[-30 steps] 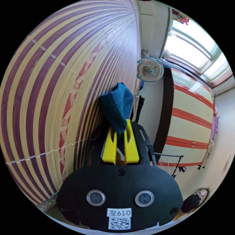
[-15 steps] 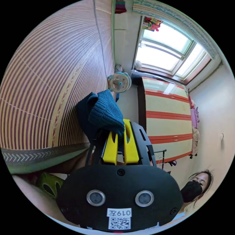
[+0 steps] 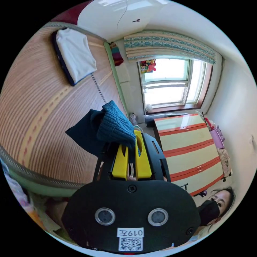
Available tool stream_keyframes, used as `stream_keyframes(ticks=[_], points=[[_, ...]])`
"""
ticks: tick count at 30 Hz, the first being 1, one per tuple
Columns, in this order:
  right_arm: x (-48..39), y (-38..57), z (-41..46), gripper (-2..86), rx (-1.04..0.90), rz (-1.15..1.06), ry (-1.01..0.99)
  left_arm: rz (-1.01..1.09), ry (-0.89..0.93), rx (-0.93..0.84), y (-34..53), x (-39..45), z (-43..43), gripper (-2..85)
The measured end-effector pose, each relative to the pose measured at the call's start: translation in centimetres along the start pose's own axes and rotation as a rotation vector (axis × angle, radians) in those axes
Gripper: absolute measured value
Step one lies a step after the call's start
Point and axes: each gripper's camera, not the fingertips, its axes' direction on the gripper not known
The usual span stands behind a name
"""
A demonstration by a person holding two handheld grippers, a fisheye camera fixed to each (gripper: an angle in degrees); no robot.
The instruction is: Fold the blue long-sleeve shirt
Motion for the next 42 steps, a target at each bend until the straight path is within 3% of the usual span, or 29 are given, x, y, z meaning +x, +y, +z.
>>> stream_keyframes(ticks=[4, 10, 13, 15, 18, 21, 31, 38, 42], points=[[1.9, -12.9, 6.6, 7.7, -0.055, -0.046, -0.005, 0.044, -0.042, 0.079, -11.3, 2.4, -3.0, 5.4], [1.3, -32.3, 15.5, 7.7, -0.035, -0.336, -0.051, 0.340, -0.054, 0.189, -30.1, 9.3, -6.0, 5.7], [5.4, -38.4, 20.0, 7.8, -0.049, -0.364, -0.037, 0.364, -0.217, 0.186, -35.6, 8.6, -6.2, 5.8], [12.8, -42.1, 24.1, 7.8, -0.105, -0.248, -0.009, 0.256, -0.413, 0.116, -38.5, 4.1, -5.4, 5.9], [23.8, -44.1, 28.4, 7.6, -0.166, -0.005, 0.097, 0.097, -0.632, 0.031, -39.8, -2.5, -3.9, 6.0], [29.5, -44.3, 30.3, 7.4, -0.144, 0.064, 0.050, 0.074, -0.671, 0.025, -40.0, -4.9, -3.2, 6.0], [28.7, -48.7, 33.0, 7.2, -0.116, 0.075, 0.045, 0.135, -0.584, 0.074, -41.0, 2.5, -4.1, 6.0], [33.1, -49.2, 36.6, 8.1, -0.147, 0.188, 0.150, 0.009, -0.760, 0.010, -39.4, 1.3, -1.9, 7.9], [33.5, -49.1, 38.0, 10.2, -0.149, 0.132, 0.180, -0.012, -0.782, 0.028, -38.5, 2.5, -1.7, 11.4]])
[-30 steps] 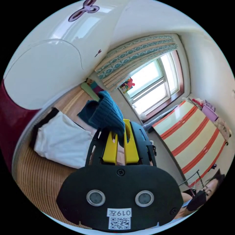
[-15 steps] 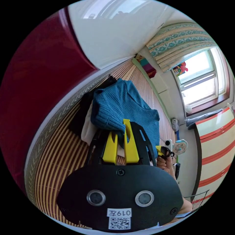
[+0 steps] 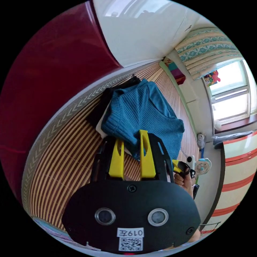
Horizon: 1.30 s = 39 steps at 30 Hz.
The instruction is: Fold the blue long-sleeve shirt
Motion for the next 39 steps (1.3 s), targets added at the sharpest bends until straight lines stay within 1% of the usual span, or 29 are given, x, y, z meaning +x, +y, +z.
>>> stream_keyframes(ticks=[1, 3, 6, 8, 11, 13, 15, 16, 18, 19, 20, 21, 22, 23, 24, 26, 27, 31, 34, 35, 37, 39], points=[[-0.1, 0.0, 0.2, 10.5, -0.002, -0.007, 0.012, 0.003, -0.019, 0.001, 0.2, 0.3, -0.2, 11.7], [-0.4, 0.3, 0.9, 12.0, -0.001, -0.018, 0.040, 0.007, -0.135, 0.027, 1.2, 1.9, -1.1, 12.8], [-0.8, 1.3, 1.5, 13.5, 0.025, -0.035, 0.080, 0.004, -0.233, 0.068, 2.8, 3.5, -1.3, 13.8], [-0.5, 2.0, 2.0, 13.2, 0.034, -0.030, 0.090, -0.041, -0.250, 0.076, 3.4, 3.4, -0.9, 14.8], [-0.7, 3.3, 3.5, 10.5, 0.022, -0.067, 0.074, -0.072, -0.145, 0.066, 3.8, 2.8, 0.8, 16.5], [-1.9, 4.0, 4.3, 9.5, 0.052, -0.121, 0.138, -0.070, -0.133, 0.059, 4.0, 2.8, 1.7, 16.6], [-4.2, 5.0, 5.4, 8.2, 0.120, -0.186, 0.306, -0.056, -0.138, 0.089, 4.9, 3.6, 2.2, 16.4], [-4.9, 5.4, 5.6, 7.8, 0.151, -0.207, 0.350, -0.050, -0.150, 0.085, 5.2, 3.9, 2.5, 16.3], [-7.9, 6.8, 7.0, 7.4, 0.229, -0.308, 0.509, -0.023, -0.231, 0.081, 6.5, 5.5, 3.8, 16.2], [-8.7, 7.2, 7.4, 7.5, 0.247, -0.346, 0.531, -0.009, -0.256, 0.086, 7.0, 6.0, 4.2, 16.3], [-10.5, 8.3, 8.7, 7.7, 0.262, -0.453, 0.568, 0.020, -0.317, 0.084, 7.7, 6.9, 5.2, 16.4], [-11.9, 9.2, 10.4, 8.1, 0.254, -0.520, 0.605, 0.029, -0.381, 0.083, 8.5, 7.7, 6.3, 16.6], [-12.3, 9.4, 11.3, 8.3, 0.236, -0.535, 0.624, 0.034, -0.405, 0.088, 8.9, 8.1, 6.9, 16.7], [-12.6, 9.5, 13.5, 8.9, 0.164, -0.554, 0.658, 0.043, -0.444, 0.101, 9.8, 8.8, 7.9, 17.0], [-12.3, 9.5, 15.5, 9.5, 0.083, -0.547, 0.679, 0.052, -0.483, 0.112, 10.7, 9.4, 8.8, 17.4], [-11.8, 9.8, 17.7, 8.8, 0.036, -0.537, 0.748, 0.075, -0.550, 0.147, 11.8, 10.4, 9.6, 18.0], [-11.7, 10.3, 18.3, 8.7, 0.045, -0.533, 0.771, 0.102, -0.574, 0.174, 12.6, 11.1, 10.0, 18.3], [-11.5, 11.8, 19.3, 8.3, 0.049, -0.506, 0.756, 0.119, -0.632, 0.234, 14.6, 12.2, 10.4, 17.8], [-11.6, 13.4, 20.1, 8.1, 0.054, -0.488, 0.744, 0.108, -0.669, 0.248, 16.5, 12.7, 10.9, 16.4], [-11.9, 14.2, 20.4, 8.0, 0.062, -0.497, 0.749, 0.119, -0.698, 0.284, 17.9, 13.3, 11.1, 15.7], [-12.8, 15.9, 20.7, 7.6, 0.104, -0.540, 0.759, 0.167, -0.742, 0.321, 20.3, 14.4, 12.0, 14.6], [-14.6, 18.9, 20.3, 7.3, 0.199, -0.602, 0.768, 0.215, -0.772, 0.334, 23.9, 15.7, 13.7, 12.9]])
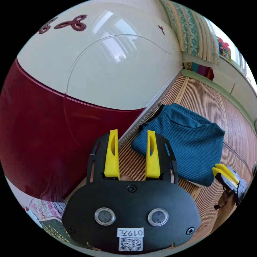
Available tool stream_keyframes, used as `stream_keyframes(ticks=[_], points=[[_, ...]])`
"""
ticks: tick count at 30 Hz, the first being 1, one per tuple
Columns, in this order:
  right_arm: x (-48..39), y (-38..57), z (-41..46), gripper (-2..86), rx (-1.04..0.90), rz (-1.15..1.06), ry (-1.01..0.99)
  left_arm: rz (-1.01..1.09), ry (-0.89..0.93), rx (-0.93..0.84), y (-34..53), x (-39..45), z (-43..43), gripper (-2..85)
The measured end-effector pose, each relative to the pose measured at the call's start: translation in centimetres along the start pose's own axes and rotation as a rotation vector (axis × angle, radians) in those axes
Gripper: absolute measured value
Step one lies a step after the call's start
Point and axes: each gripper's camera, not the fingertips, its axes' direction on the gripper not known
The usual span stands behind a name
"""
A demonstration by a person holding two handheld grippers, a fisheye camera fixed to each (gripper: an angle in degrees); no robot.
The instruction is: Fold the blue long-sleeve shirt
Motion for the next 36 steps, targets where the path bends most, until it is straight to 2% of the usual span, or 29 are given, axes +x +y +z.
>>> stream_keyframes(ticks=[4, 7, 8, 14, 18, 20, 25, 27, 32, 36], points=[[-3.0, 2.7, -5.2, 6.9, 0.133, -0.004, 0.066, 0.082, -0.025, 0.075, 6.2, 4.1, -1.6, 9.8], [-5.9, 6.1, -10.0, 5.0, 0.187, -0.012, 0.159, 0.159, -0.019, 0.063, 11.0, 7.6, -2.0, 6.2], [-7.0, 7.8, -11.9, 2.1, 0.189, 0.002, 0.211, 0.156, 0.008, 0.087, 13.4, 8.7, -3.3, 4.5], [-8.5, 17.8, -20.7, -0.5, 0.098, 0.136, 0.216, 0.260, 0.405, 0.090, 30.8, 19.3, -12.3, 1.5], [-8.4, 25.8, -25.0, -0.7, -0.004, 0.235, 0.375, 0.359, 0.632, 0.004, 44.7, 28.4, -14.9, 1.0], [-8.3, 29.5, -26.9, -0.7, -0.020, 0.242, 0.412, 0.463, 0.683, 0.034, 50.4, 32.2, -15.3, 0.8], [-6.3, 38.7, -30.7, -0.7, -0.021, 0.296, 0.578, 0.522, 0.605, -0.035, 62.3, 40.9, -12.6, 0.6], [-4.9, 42.7, -32.1, -0.7, 0.014, 0.335, 0.686, 0.545, 0.535, 0.025, 66.8, 44.3, -12.3, 0.6], [-2.6, 46.6, -34.3, -0.8, 0.010, 0.381, 0.762, 0.580, 0.492, 0.095, 71.8, 50.5, -11.2, 0.6], [-0.6, 46.3, -35.6, -0.9, 0.021, 0.451, 0.771, 0.600, 0.397, 0.011, 72.7, 56.2, -8.0, 0.6]])
